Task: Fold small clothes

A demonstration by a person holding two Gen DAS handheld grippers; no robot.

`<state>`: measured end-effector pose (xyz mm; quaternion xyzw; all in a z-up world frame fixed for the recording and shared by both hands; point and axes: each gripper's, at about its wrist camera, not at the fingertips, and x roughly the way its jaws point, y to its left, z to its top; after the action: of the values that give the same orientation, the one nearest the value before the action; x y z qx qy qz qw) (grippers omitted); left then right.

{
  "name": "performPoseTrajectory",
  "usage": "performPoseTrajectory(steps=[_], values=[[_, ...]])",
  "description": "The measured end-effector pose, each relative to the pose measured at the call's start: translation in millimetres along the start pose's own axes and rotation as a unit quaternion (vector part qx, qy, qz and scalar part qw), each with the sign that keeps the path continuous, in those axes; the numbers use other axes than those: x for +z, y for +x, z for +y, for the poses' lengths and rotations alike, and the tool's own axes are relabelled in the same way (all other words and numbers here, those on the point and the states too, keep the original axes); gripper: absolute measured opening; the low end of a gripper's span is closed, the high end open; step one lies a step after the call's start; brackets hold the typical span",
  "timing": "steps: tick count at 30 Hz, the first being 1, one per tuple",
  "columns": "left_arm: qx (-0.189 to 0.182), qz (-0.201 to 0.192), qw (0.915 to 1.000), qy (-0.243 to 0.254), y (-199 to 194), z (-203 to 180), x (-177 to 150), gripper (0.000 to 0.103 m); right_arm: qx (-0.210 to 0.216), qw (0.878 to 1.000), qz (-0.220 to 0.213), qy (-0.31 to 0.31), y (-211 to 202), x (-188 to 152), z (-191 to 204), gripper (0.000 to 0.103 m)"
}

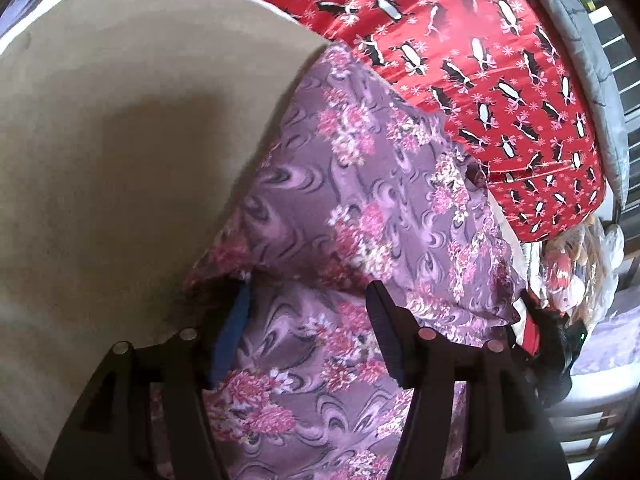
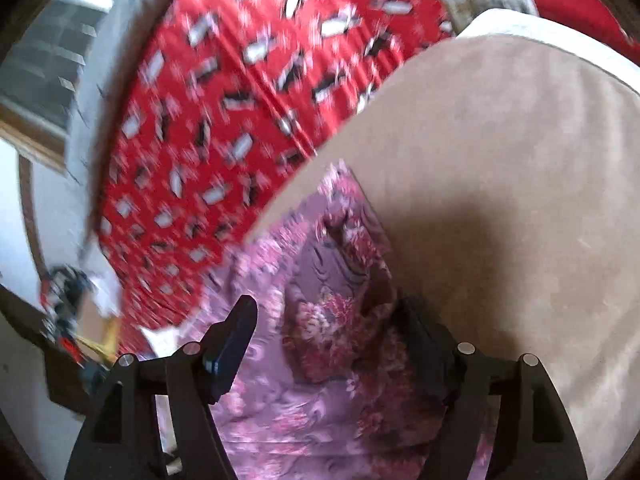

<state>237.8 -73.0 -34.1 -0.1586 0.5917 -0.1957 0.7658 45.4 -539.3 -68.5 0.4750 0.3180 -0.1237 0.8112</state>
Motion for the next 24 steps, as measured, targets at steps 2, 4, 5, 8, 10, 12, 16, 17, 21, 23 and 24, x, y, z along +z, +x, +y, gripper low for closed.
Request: performPoseTrajectory(steps=[2,4,5,8,10,12,16,17,21,23,24], values=[[0.002,-0.014,0.9998,0.012,-5.2,-5.1,3.1,0.058,-0.009,0.999,0.013,-0.034,3.6,3.5,12.2,0.007],[0.012,-0.028,0.9993,0.02,-7.4,-7.1,5.7,0.058,0.044,0.998,-0.007,-0.053,-11.2,11.0,24.9,0.006],[0.015,-0.027,0.9993,0.02,-5.1,-6.6,6.3,0.058,0.063,0.996,-0.027,-0.065,-22.9,13.0,30.2,0.006],[0.038,-0.006,0.9991,0.015,14.0,-1.3,5.9,0.058,0.05,0.995,-0.048,-0.076,-33.5,15.0,24.0,0.006],[0.048,-0.009,0.9983,0.031,14.6,-2.5,4.7,0.059,-0.012,0.997,0.011,-0.069,-7.3,13.3,5.9,0.006],[0.052,-0.007,0.9976,0.045,7.3,-5.5,2.4,0.058,-0.048,0.995,0.067,-0.057,10.6,7.9,-9.0,0.01],[0.047,0.012,0.995,0.087,-5.1,-13.3,-20.2,0.058,-0.026,0.995,0.01,-0.093,-36.3,4.8,10.0,0.019],[0.061,0.009,0.9923,0.107,-6.6,-17.8,-30.4,0.058,-0.001,0.994,0.004,-0.11,-48.3,1.4,16.4,0.023],[0.144,0.025,0.9741,0.173,8.2,-30.2,-61.9,0.059,-0.04,0.98,0.124,-0.154,-27.2,-22.1,15.8,0.036],[0.153,0.03,0.97,0.186,-0.1,-34.4,-69.6,0.059,-0.086,0.964,0.186,-0.172,-13.0,-38.3,12.1,0.034],[0.142,0.039,0.9722,0.183,-8.0,-33.1,-72.7,0.059,-0.093,0.962,0.181,-0.182,-20.3,-40.4,17.5,0.036]])
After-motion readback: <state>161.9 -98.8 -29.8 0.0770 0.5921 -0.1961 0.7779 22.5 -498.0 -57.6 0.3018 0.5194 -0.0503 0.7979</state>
